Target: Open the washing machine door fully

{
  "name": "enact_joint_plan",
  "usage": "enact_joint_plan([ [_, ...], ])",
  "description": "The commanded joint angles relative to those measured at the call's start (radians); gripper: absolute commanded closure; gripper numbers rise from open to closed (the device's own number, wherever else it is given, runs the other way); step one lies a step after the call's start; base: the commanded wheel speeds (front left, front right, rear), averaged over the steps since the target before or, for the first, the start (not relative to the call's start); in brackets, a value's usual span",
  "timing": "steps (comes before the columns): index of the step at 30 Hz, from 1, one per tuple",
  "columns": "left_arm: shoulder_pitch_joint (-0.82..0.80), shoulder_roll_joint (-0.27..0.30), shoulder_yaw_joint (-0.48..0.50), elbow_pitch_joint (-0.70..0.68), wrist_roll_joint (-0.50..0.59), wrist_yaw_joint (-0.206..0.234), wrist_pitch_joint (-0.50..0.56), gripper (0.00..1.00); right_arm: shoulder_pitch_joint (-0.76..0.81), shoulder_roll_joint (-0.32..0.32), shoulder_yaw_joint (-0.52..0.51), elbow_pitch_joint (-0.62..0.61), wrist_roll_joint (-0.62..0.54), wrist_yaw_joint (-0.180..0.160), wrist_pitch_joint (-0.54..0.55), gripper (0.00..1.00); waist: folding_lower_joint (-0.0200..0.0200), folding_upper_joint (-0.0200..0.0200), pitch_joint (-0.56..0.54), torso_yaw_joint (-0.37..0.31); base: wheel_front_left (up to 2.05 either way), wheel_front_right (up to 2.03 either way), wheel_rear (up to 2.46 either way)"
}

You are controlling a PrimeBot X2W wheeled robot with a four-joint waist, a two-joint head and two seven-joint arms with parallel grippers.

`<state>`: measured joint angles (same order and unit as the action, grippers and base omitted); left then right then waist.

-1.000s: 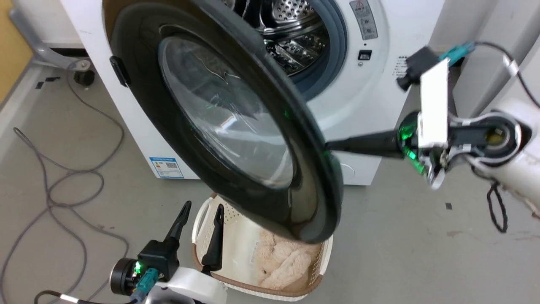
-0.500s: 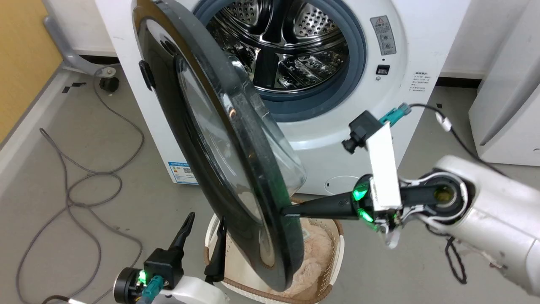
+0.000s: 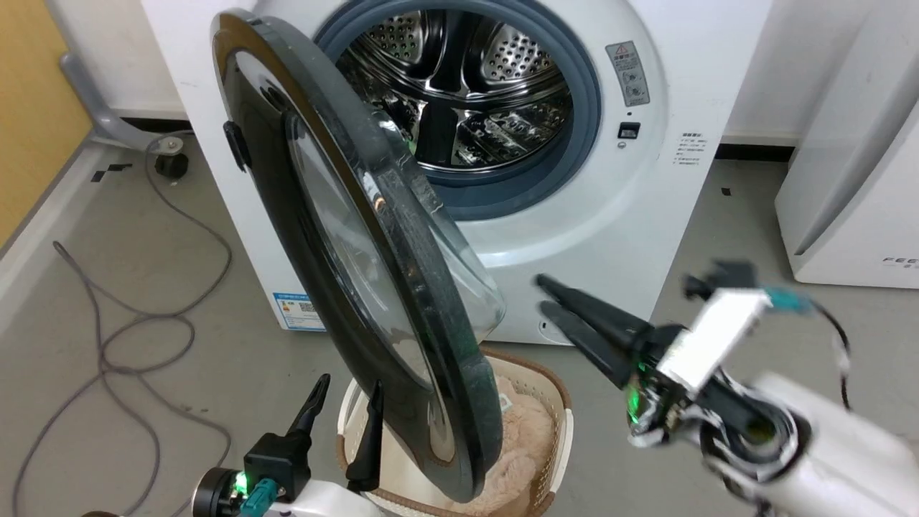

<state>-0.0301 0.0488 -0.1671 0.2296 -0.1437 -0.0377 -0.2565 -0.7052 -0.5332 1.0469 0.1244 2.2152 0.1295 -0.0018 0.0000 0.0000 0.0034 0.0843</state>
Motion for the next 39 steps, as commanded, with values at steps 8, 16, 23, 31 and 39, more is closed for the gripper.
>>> enact_joint_plan([
  [8,0.027,0.002,0.031,-0.001,0.004,0.001,-0.005,0.0,0.346,-0.044,-0.21,-0.058,-0.166,0.001,-0.254,0.0,0.0,0.0,-0.021,-0.026,0.0,0.0,0.0],
  [16,0.044,0.005,0.069,-0.012,0.014,0.001,-0.005,0.0,0.601,0.095,-0.583,0.131,-0.553,0.001,-0.26,0.0,0.0,0.0,-0.03,-0.049,0.0,0.0,0.0],
  [23,0.052,0.006,0.087,-0.016,0.019,-0.002,-0.005,0.0,0.72,0.257,-0.895,0.157,-1.013,0.001,-0.26,0.0,0.0,0.0,-0.035,-0.059,0.0,0.0,0.0],
  [31,0.054,0.005,0.103,-0.019,0.02,-0.003,-0.005,0.0,0.81,0.456,-1.199,-0.043,-1.755,0.001,-0.25,0.0,0.0,0.0,-0.035,-0.063,0.0,0.0,0.0],
  [39,0.047,0.004,0.112,-0.017,0.022,-0.004,-0.005,0.0,0.882,0.482,-1.201,-0.224,-2.078,0.001,-0.154,0.0,0.0,0.0,-0.029,-0.067,0.0,0.0,0.0],
])
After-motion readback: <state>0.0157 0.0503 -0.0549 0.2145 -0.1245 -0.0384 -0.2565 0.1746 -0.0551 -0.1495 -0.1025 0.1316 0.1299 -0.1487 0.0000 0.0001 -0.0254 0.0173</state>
